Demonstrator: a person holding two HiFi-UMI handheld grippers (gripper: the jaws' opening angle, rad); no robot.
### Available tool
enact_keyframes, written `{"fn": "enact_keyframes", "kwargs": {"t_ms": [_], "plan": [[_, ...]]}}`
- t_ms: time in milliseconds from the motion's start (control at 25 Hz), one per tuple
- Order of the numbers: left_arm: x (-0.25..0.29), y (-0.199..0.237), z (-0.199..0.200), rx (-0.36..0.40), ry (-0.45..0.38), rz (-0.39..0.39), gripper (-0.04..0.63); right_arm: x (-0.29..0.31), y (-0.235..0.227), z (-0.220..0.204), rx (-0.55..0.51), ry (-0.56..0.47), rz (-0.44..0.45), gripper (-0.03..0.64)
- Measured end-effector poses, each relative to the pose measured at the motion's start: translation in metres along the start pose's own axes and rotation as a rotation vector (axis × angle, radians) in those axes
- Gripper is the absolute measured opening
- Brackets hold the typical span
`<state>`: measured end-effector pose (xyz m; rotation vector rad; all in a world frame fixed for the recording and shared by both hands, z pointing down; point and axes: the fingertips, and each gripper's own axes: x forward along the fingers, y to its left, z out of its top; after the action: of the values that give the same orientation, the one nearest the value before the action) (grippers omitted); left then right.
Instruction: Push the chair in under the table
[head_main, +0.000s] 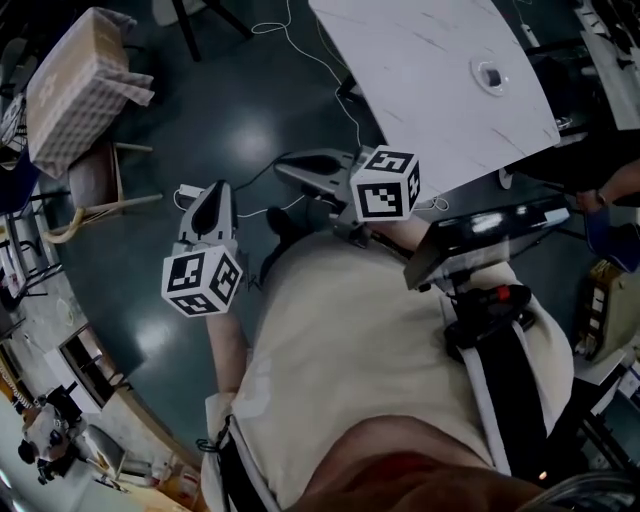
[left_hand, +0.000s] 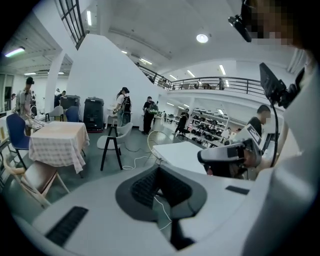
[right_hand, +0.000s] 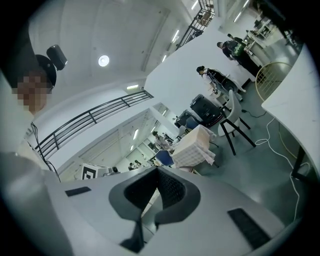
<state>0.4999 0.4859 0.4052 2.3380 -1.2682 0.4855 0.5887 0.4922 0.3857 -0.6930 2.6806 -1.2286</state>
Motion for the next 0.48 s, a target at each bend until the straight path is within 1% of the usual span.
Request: {"fn": "enact_keyframes", "kwargs": {"t_ms": [120,280,480], "plan": [[-0.003,0.021,0.01,-0.009,-0.009,-0.028,0.008,0.02,0.003,0.004,0.001,0.002,-0.02,0.009],[-0.005,0.058,0.006,-0.029,-0.004,-0.06,0.008,0.057,0.006,-0.002,-0.017,0.026,-0.042,0.009],[-0.012,0.095,0.008,-0.042,-0.021,-0.083,0.008,0.098,0.011,-0.001,-0.043,0.035,-0.061,0.009]]}}
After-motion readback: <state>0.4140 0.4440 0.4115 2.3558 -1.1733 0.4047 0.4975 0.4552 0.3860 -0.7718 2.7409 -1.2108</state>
